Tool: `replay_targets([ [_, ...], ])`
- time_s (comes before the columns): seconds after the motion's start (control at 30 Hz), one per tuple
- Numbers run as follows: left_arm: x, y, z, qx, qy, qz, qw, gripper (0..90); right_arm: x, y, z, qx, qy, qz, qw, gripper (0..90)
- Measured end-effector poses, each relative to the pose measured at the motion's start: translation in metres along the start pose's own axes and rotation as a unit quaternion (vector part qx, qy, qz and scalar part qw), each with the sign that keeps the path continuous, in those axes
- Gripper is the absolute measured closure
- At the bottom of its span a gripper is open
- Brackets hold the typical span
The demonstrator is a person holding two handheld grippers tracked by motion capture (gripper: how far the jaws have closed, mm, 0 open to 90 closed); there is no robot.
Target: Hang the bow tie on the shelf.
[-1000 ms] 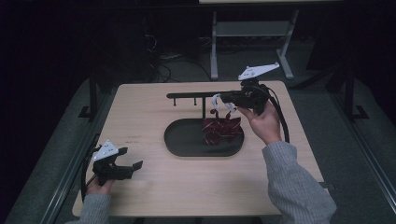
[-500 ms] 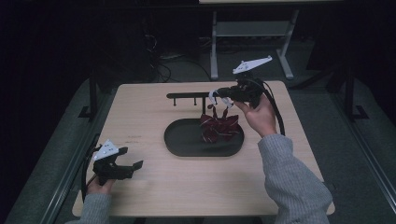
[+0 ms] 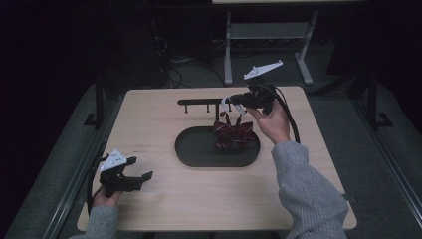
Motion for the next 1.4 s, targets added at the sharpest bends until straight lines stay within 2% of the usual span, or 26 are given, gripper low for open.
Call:
replay_targets([
  [0.27, 0.0, 0.0, 0.0, 0.0, -0.001, -0.001, 1.0, 13.0, 0.005, 0.003, -0.006, -0.008, 0.013, -0.005, 0.9999, 88.3],
  [0.73, 0.001, 0.0, 0.0, 0.0, 0.002, -0.002, 1.0, 13.0, 0.007, 0.012, -0.02, -0.03, 0.018, -0.008, 0.9994, 86.5],
  [1.4, 0.001, 0.0, 0.0, -0.001, 0.003, -0.003, 1.0, 13.1, 0.007, 0.008, -0.027, -0.019, 0.029, 0.004, 0.9994, 83.5],
])
Point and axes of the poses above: each handheld gripper's, and its own axes: y roughly forward along the jaws, z roughly out of its top, x roughly to its right, the point moved 5 cm from there along y, roughly forward along the jaws, and after that the axes turned 14 degrees about -y, right-handed, at the moved point
